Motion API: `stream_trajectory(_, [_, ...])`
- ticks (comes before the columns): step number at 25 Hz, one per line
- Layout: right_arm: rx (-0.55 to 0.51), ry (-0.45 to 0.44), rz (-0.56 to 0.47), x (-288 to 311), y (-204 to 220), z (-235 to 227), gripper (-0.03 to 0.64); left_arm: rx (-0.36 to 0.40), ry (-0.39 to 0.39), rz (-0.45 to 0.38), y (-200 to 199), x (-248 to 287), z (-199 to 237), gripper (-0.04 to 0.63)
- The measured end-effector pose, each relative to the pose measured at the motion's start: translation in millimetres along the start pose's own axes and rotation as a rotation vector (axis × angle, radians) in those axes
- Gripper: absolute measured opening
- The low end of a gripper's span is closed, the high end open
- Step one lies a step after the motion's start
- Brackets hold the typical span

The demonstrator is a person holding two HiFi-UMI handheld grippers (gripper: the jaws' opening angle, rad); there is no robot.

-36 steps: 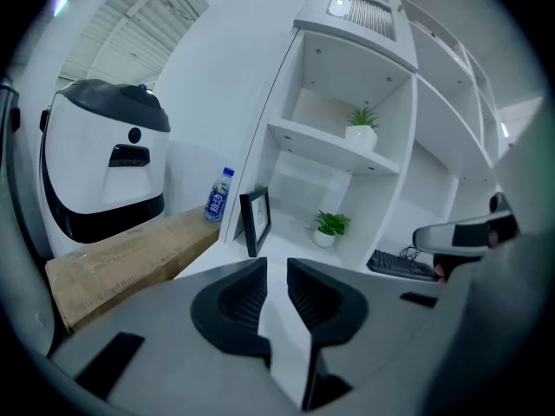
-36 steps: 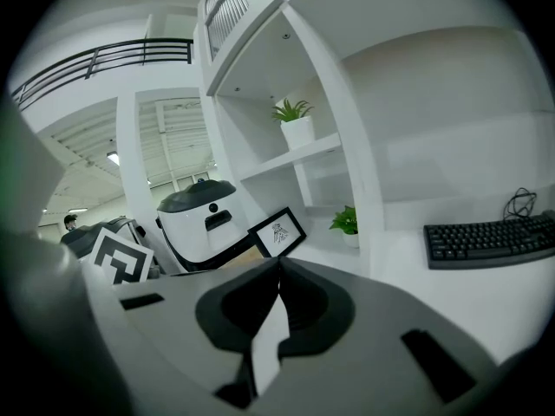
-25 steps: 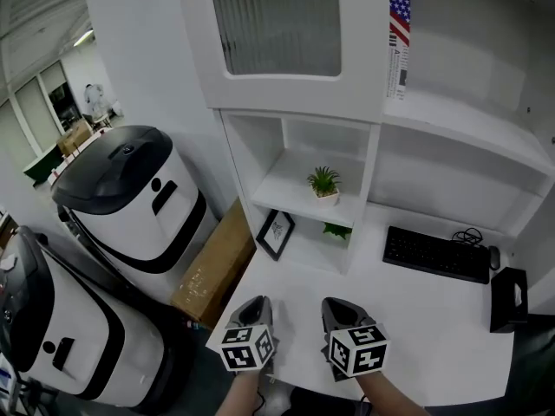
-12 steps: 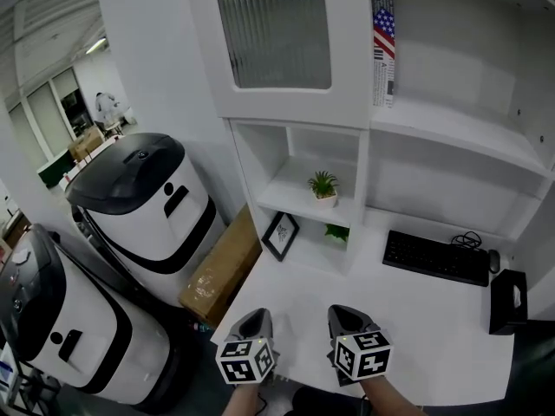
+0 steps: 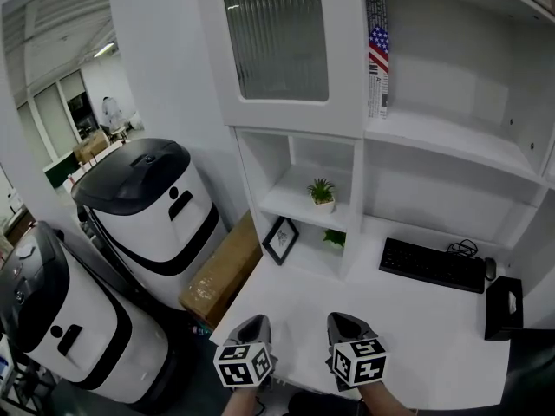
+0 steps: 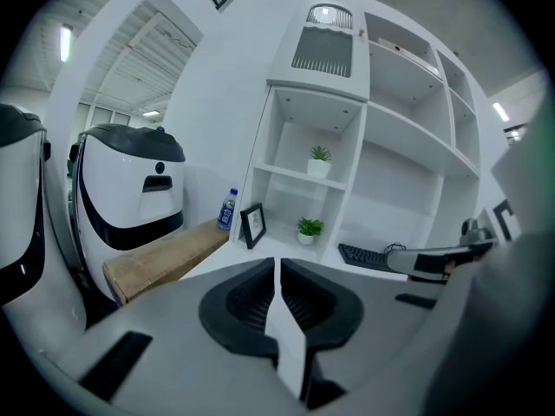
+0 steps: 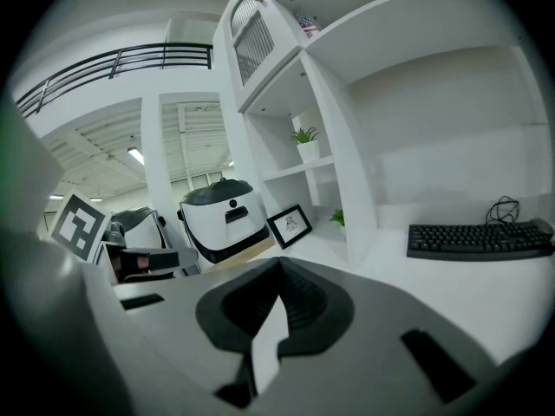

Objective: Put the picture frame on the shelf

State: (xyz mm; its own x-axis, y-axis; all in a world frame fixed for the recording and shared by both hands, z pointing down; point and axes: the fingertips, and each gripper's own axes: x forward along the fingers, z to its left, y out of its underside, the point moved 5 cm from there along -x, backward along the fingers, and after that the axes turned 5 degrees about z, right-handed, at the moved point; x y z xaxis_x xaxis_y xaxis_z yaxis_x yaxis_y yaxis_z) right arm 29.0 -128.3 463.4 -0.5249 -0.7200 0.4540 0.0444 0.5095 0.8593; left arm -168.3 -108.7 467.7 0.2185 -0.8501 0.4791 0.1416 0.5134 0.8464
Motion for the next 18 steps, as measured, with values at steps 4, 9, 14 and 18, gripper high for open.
stream_trajectory(4, [-0.015, 0.001, 0.006, -3.4, 3.0, 1.6, 0.0, 0.006, -0.003, -0.007, -0.3, -3.9, -2.1, 0.025])
stream_trajectory(9, [-0.025, 0.003, 0.009, -5.8, 5.8, 1.5, 0.0, 0.054, -0.017, -0.013, -0.6, -7.7, -5.1, 0.026])
stream_trajectory(14, [-0.023, -0.002, 0.003, -5.0, 5.9, 2.6, 0.0, 0.112, -0.013, -0.024, -6.4, -7.7, -11.3, 0.026])
stream_trajectory(18, [-0.019, -0.005, -0.004, -1.4, 4.8, 5.0, 0.0, 0.122, 0.004, -0.026, -13.1, -5.5, -11.7, 0.026])
